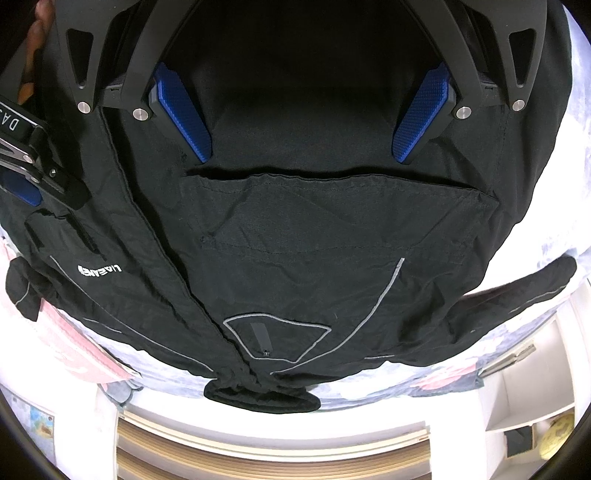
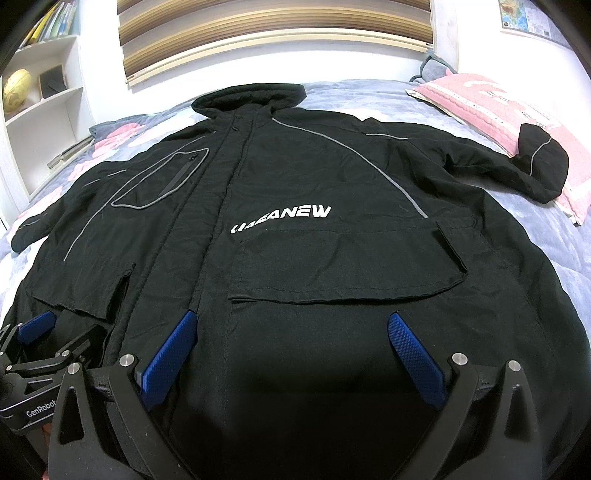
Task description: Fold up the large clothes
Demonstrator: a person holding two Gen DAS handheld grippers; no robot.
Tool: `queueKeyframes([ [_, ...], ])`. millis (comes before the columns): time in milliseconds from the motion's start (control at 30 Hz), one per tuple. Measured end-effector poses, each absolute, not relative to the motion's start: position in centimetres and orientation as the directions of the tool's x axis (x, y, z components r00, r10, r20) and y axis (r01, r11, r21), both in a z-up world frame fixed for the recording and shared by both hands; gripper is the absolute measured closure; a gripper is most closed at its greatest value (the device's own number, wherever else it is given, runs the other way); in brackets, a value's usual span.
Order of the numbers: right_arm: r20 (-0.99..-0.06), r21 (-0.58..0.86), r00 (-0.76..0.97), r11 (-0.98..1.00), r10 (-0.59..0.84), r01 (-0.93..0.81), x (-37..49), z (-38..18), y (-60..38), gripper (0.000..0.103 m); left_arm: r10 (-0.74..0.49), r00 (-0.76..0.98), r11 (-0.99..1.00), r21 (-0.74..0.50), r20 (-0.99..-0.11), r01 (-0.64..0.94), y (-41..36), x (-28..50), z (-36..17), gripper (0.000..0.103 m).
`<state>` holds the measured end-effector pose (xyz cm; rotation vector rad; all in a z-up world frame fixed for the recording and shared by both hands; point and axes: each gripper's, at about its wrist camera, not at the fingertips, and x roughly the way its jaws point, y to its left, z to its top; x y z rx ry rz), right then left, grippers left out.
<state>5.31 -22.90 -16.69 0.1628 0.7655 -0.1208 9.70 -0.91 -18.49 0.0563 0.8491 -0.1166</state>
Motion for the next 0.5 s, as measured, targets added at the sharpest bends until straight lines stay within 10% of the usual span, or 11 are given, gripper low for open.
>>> queueKeyframes([
  [500, -0.714, 0.130, 0.700, 0.978, -0.023, 0.164, 5.3, -16.5, -23.2, 0.000, -0.095, 0.632, 0.989, 0.001, -0.769, 0.150, -0.9, 8.9, -17.8, 0.004],
])
